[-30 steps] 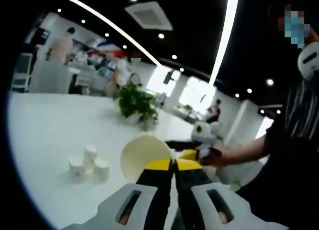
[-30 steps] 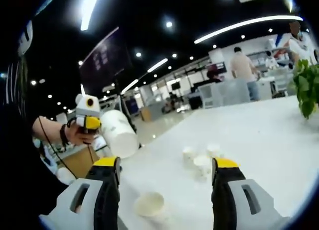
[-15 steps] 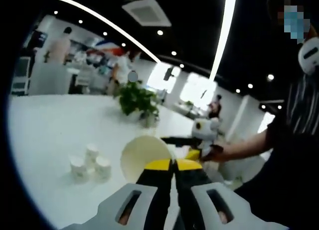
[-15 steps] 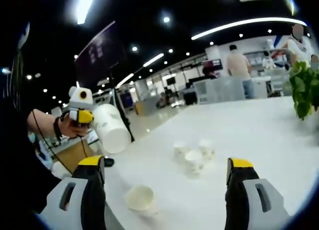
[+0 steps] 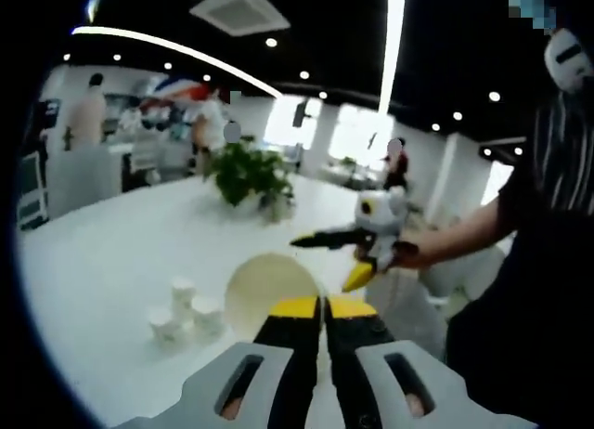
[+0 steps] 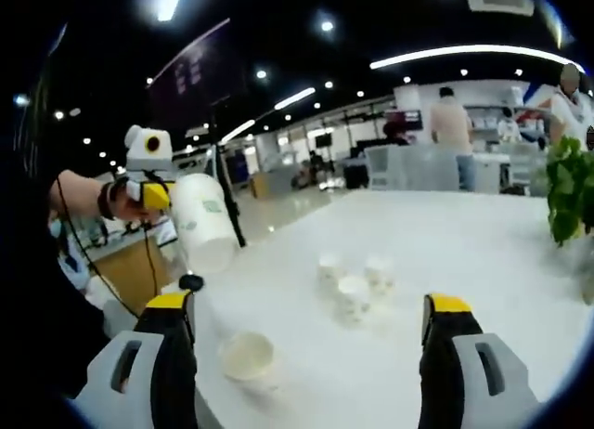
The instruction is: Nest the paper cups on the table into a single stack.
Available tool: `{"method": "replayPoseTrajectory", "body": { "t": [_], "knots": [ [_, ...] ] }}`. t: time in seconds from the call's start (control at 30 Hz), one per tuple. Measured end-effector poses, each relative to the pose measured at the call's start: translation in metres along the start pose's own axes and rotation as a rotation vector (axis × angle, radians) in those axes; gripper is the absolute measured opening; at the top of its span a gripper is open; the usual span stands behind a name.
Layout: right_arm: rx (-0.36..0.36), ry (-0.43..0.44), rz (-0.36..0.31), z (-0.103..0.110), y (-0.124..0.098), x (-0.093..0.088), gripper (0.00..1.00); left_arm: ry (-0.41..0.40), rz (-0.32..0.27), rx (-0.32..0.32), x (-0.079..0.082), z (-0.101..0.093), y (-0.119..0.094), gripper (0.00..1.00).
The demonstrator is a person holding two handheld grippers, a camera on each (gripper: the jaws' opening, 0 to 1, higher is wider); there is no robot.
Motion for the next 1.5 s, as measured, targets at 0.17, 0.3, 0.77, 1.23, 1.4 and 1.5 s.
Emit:
{"method": "replayPoseTrajectory", "body": {
  "t": [0.17, 0.3, 0.77, 1.23, 1.4, 1.5],
  "knots": [
    [0.001, -0.009, 0.012, -0.003, 0.001, -0.001, 1.0, 0.121, 0.089, -0.02, -0.001, -0.005, 0.004, 0.0],
    [-0.008, -0.025, 0.016, -0.008, 0.001, -0.003, 1.0, 0.221, 0.173, -0.048, -0.005, -0.012, 0.008, 0.0],
    [-0.036, -0.022, 0.012, -0.017, 0.0, -0.004, 1.0, 0.407, 0.296, -0.099, -0.02, -0.015, 0.022, 0.0],
    [-0.057, -0.009, -0.007, -0.025, 0.005, -0.001, 1.0, 0.642, 0.404, -0.192, -0.035, -0.02, 0.031, 0.0],
    [-0.063, -0.015, -0.01, -0.028, 0.006, -0.001, 1.0, 0.786, 0.443, -0.242, -0.041, -0.022, 0.034, 0.0],
    [-0.065, -0.012, -0.008, -0.03, 0.005, -0.002, 0.99, 0.809, 0.465, -0.264, -0.045, -0.024, 0.036, 0.0]
  ]
}}
Point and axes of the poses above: the point that each gripper's makers call its tool centre point, and the gripper's own axes: y roughly forward along the fingers, z roughly to its left, x roughly out of its top, the point moved 2 cm from there along -y, roughly backward along the fingers, and after that the axes turned 1 degree about y, right-handed, at the moved point
